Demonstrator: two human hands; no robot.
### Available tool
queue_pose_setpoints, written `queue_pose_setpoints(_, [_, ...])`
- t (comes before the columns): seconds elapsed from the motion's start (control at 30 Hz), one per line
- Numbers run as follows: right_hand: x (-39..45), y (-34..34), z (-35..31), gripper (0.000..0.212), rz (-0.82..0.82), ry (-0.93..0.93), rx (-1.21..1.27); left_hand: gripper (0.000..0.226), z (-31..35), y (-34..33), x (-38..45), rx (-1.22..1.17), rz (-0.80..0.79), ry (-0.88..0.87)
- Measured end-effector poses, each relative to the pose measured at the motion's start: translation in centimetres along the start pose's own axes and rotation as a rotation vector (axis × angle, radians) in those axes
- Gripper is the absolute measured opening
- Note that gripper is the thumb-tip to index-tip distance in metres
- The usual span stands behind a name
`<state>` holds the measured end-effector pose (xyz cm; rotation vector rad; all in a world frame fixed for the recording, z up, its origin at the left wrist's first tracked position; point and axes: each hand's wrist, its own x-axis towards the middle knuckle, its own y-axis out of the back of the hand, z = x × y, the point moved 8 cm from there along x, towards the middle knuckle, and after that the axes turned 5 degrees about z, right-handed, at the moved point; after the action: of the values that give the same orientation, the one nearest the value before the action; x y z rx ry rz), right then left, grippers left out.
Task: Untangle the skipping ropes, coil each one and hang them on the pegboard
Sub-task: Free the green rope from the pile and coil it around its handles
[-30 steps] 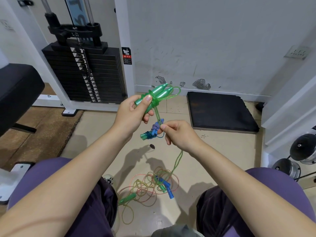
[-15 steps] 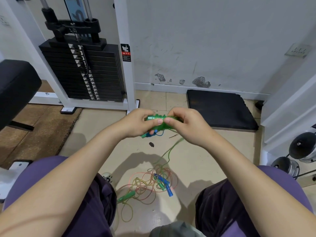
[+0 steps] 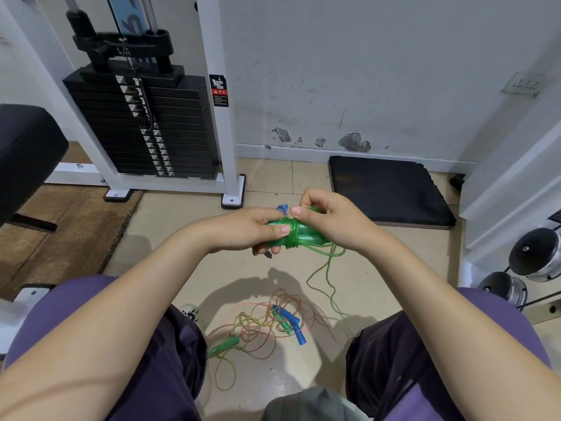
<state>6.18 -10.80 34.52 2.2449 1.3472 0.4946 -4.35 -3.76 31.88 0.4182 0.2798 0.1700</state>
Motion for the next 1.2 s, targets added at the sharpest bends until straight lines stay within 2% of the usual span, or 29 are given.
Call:
queue_pose_setpoints(0.2, [-0.2,0.2,-1.1,0.023,0.051,0.088,-0.042,0.018,0.1,-0.1,-0.2,0.029,-0.017,-0.012])
queue_pose_setpoints(0.4, [-0.3,-0.2,-0.2,0.024,0.036,-0.026,0.106,0.019,0.7,0.8,-0.2,0.031,0.063,-0.056])
queue_pose_setpoints(0.6, [-0.3,-0.3,-0.7,0.023,0.06,0.013,0.141,0.035,0.4,-0.6,-0.6,-0.162,-0.081,0.06])
queue_pose_setpoints(0.73, [-0.3,-0.4,-0.9,0.024,0.082,0.031,0.157,0.057,0.2,-0.9,-0.6,-0.124,-0.108,0.078])
queue_pose_setpoints(0.9, [-0.4,-0.3,-0.9,0.02,0.079,0.024,0.176,0.035,0.5,-0.4,-0.5,-0.071,-0.048,-0.007])
queue_pose_setpoints(1.07, [-0.5,-0.3,-1.2,0.02,0.012,0.055,0.166,0.036,0.6,-0.2,-0.3,-0.031,0.002,-0.037])
queue_pose_setpoints(1.2, [-0.4,-0.7,-0.3,0.028,-0.028,-0.056,0.221,0.032,0.5,0.5,-0.2,-0.027,0.059,-0.07])
